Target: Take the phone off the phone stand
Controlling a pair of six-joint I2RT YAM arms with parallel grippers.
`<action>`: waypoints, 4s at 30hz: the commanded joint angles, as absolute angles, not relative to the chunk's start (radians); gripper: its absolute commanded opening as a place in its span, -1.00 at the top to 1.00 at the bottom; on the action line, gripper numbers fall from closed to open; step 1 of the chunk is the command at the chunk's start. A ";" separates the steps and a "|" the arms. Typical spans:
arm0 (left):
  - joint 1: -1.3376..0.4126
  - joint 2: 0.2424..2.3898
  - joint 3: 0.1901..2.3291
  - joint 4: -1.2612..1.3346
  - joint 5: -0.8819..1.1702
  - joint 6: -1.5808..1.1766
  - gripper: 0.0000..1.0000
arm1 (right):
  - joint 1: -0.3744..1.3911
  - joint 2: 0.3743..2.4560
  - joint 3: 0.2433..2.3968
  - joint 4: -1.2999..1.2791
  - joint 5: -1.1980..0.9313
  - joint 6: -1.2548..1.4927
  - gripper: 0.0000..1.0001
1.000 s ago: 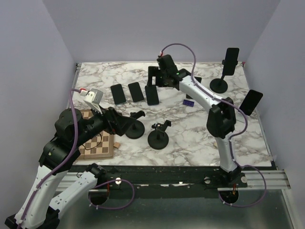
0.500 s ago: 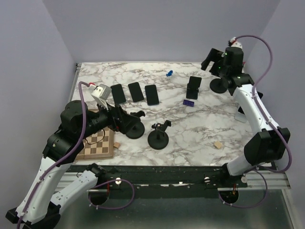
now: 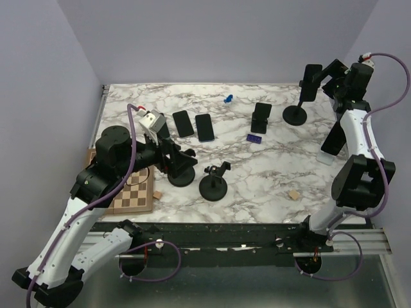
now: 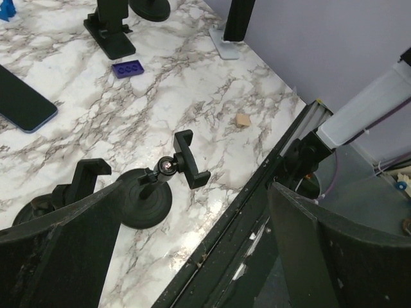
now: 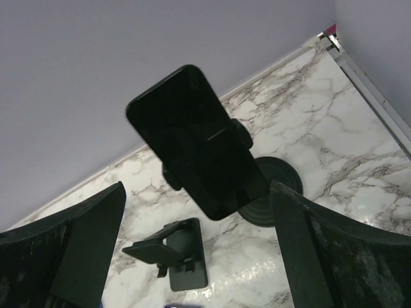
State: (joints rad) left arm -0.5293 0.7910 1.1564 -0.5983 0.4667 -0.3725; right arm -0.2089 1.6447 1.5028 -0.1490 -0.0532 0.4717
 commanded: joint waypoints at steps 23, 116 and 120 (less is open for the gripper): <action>-0.522 0.911 1.158 -0.464 0.635 -0.343 -0.97 | -0.210 1.983 1.654 0.247 -0.305 0.288 -1.00; -0.945 1.464 1.274 -0.078 0.278 -0.585 0.00 | 0.385 1.060 1.106 -0.541 -0.087 0.504 0.99; -0.944 1.493 1.266 -0.056 0.235 -0.589 0.03 | 0.386 1.066 1.106 -0.540 -0.086 0.504 0.99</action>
State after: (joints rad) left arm -0.9482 1.4750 1.2381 -0.1043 0.2577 -0.6071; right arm 0.3832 1.0847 1.0924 -0.6281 -0.0410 0.4793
